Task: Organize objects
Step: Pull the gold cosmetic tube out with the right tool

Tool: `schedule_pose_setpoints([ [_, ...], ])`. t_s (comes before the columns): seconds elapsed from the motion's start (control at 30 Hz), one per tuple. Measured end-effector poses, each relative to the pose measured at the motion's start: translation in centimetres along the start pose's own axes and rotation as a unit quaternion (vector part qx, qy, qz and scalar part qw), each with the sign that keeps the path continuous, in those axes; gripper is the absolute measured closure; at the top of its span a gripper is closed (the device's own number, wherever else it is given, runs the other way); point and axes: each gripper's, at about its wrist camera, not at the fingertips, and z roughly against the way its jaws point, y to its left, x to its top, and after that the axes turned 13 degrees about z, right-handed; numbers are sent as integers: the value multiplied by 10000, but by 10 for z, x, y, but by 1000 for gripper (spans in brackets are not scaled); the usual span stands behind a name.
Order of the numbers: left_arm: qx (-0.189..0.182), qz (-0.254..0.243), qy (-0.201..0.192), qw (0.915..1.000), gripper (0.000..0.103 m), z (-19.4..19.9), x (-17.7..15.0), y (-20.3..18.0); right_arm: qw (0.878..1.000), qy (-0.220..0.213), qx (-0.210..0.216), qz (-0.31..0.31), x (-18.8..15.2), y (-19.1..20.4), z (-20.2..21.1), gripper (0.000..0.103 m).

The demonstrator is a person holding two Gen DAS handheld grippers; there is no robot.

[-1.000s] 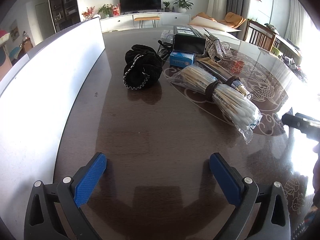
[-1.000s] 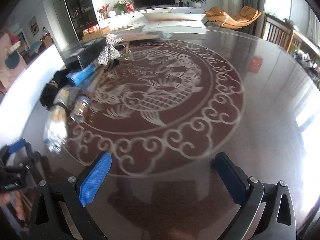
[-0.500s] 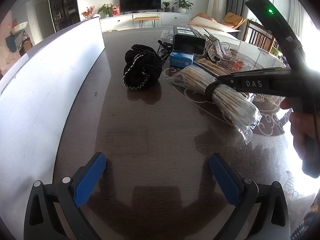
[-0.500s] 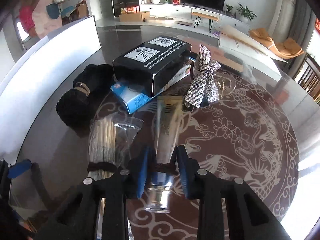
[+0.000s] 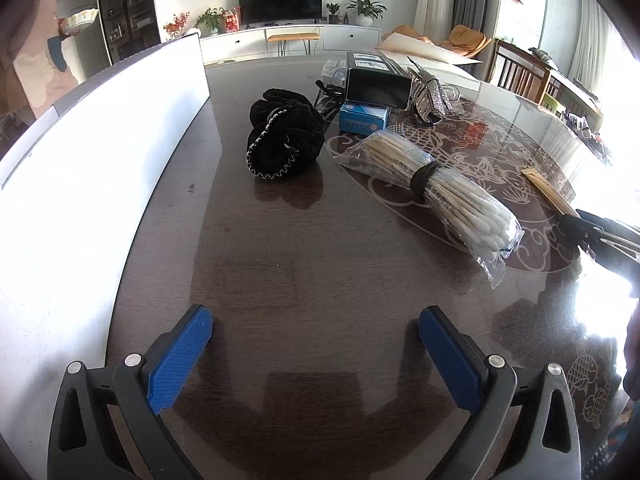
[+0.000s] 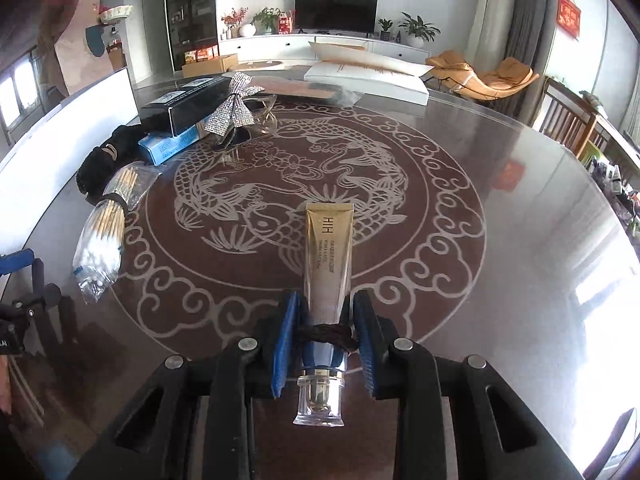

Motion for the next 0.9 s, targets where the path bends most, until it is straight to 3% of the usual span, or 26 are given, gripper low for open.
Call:
schedule_pose_setpoints([
  [0.07,0,0,1,10000,0,0,0,0,10000,-8,-27,-23,-2,-4,1,55],
  [0.13,-1,1,0,10000,0,0,0,0,9999,63,65,-96,-2,-5,-2,23],
  [0.3,1,1,0,10000,0,0,0,0,9993,250,228,-149,-4,-5,-9,0],
  [0.9,24,34,-11,10000,0,0,-2,0,9993,255,219,-149,-3,-5,-11,0],
])
